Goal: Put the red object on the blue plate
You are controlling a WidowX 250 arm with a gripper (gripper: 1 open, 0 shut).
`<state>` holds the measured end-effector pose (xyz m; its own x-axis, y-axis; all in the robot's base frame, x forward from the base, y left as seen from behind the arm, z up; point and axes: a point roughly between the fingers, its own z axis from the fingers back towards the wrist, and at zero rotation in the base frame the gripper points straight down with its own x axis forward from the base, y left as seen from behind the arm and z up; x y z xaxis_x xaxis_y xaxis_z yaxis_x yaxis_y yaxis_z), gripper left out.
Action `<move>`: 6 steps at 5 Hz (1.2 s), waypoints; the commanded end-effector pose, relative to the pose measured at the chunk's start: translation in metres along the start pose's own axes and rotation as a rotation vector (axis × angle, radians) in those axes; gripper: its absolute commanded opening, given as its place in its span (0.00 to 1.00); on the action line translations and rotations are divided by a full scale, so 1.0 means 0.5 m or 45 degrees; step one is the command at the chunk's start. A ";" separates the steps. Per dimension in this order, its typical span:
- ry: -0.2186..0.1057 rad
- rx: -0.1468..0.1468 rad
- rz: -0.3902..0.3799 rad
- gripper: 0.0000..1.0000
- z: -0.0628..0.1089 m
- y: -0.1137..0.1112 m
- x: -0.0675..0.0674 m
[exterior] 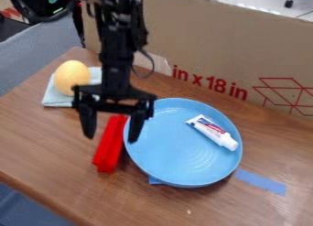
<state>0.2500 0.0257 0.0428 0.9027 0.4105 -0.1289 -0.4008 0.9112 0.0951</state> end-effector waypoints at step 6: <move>-0.058 0.067 0.148 0.00 -0.057 0.029 0.034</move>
<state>0.2496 0.0466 0.0012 0.8510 0.5130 -0.1126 -0.4907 0.8530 0.1777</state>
